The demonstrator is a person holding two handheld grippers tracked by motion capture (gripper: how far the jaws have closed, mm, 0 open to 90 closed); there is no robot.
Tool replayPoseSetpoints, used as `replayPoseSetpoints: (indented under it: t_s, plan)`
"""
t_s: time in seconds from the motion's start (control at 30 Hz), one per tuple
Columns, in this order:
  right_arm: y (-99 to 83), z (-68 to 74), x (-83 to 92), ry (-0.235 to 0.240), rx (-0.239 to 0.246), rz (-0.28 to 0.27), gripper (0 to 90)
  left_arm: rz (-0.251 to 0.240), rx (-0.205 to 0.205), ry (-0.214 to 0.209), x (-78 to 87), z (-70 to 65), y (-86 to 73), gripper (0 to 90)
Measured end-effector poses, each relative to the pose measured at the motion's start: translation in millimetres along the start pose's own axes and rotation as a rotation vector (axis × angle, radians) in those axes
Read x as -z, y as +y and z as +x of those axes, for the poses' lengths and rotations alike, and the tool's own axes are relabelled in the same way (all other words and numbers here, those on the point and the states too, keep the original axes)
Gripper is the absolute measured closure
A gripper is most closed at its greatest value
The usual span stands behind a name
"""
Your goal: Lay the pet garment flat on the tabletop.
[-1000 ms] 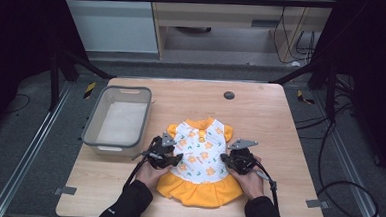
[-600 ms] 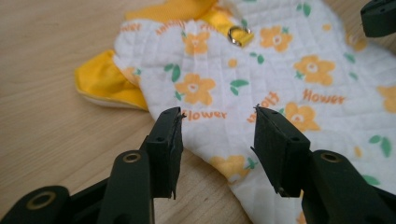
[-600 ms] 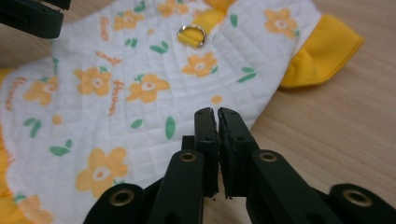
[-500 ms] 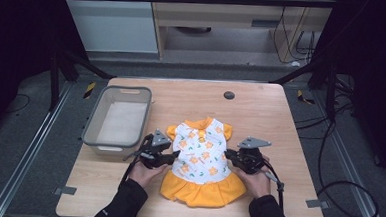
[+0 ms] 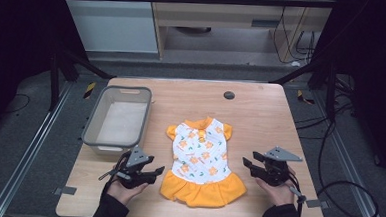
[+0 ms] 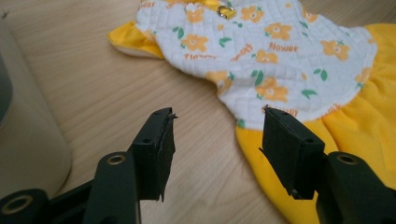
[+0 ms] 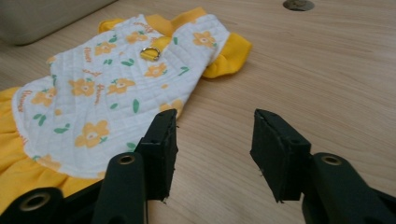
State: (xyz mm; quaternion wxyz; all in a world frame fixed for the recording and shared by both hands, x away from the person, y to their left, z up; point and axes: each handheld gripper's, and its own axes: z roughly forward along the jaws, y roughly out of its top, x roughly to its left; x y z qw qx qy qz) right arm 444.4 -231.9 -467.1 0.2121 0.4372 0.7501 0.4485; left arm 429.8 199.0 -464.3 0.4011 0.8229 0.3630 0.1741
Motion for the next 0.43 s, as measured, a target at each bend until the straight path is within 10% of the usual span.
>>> replayPoseSetpoints:
  t_s: [0.43]
  plan:
    - [-27.8,-23.7,18.7,-0.119,-0.103,-0.008,26.2,0.042,0.079,0.063,26.0,19.5,-39.7,35.0]
